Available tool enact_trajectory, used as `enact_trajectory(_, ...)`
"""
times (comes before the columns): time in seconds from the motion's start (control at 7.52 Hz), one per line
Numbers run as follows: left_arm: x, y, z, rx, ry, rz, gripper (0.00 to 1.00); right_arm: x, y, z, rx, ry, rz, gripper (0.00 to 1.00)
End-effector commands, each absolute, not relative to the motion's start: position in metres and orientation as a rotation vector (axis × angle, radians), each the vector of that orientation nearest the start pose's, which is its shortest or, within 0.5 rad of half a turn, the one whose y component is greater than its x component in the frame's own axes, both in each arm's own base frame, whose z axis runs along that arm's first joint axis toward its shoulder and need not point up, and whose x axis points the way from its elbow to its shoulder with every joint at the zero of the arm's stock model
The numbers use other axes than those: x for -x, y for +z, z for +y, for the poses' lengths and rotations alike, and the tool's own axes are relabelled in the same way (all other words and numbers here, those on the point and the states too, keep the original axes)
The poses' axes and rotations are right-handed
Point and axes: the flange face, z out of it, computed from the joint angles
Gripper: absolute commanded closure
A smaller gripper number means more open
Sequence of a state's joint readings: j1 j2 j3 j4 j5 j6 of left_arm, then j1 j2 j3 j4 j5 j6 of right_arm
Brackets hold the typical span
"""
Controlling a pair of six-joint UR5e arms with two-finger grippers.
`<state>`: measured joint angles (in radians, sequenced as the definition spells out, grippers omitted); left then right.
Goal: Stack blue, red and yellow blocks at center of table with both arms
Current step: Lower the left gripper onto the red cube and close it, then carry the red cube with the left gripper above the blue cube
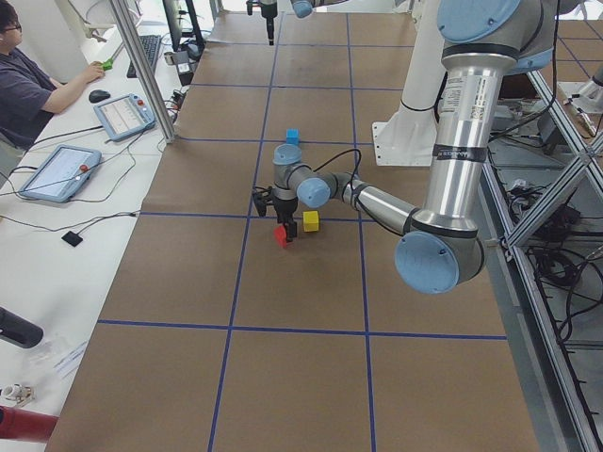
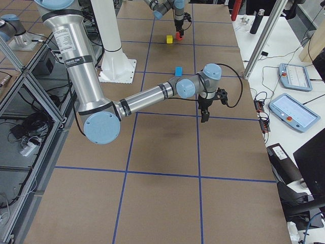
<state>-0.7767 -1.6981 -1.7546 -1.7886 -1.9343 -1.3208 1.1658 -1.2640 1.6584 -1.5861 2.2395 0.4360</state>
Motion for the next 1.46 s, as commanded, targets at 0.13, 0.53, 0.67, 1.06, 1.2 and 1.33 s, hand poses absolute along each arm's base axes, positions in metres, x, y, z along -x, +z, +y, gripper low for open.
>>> enact_trajectory(0.13, -0.334, 0.493, -0.462, 0.053, -0.407, 0.636, 0.39, 0.175, 0.450, -0.590, -0.069, -0.100, -0.754, 0.00)
enact_trajectory(0.53, -0.330, 0.489, -0.463, 0.044, -0.400, 0.641, 1.00, 0.175, 0.447, -0.589, -0.074, -0.102, -0.757, 0.00)
enact_trajectory(0.67, -0.322, 0.480, -0.466, 0.031, -0.406, 0.655, 1.00, 0.174, 0.447, -0.589, -0.073, -0.101, -0.759, 0.00)
enact_trajectory(1.06, -0.288, 0.376, -0.487, -0.043, -0.380, 0.698, 1.00, 0.172, 0.449, -0.588, -0.070, -0.097, -0.758, 0.00)
enact_trajectory(1.2, -0.299, 0.307, -0.503, -0.045, -0.351, 0.676, 1.00, 0.171, 0.446, -0.587, -0.075, -0.100, -0.762, 0.00)
enact_trajectory(1.33, -0.323, 0.251, -0.510, -0.055, -0.323, 0.690, 1.00, 0.171, 0.442, -0.586, -0.083, -0.103, -0.763, 0.00)
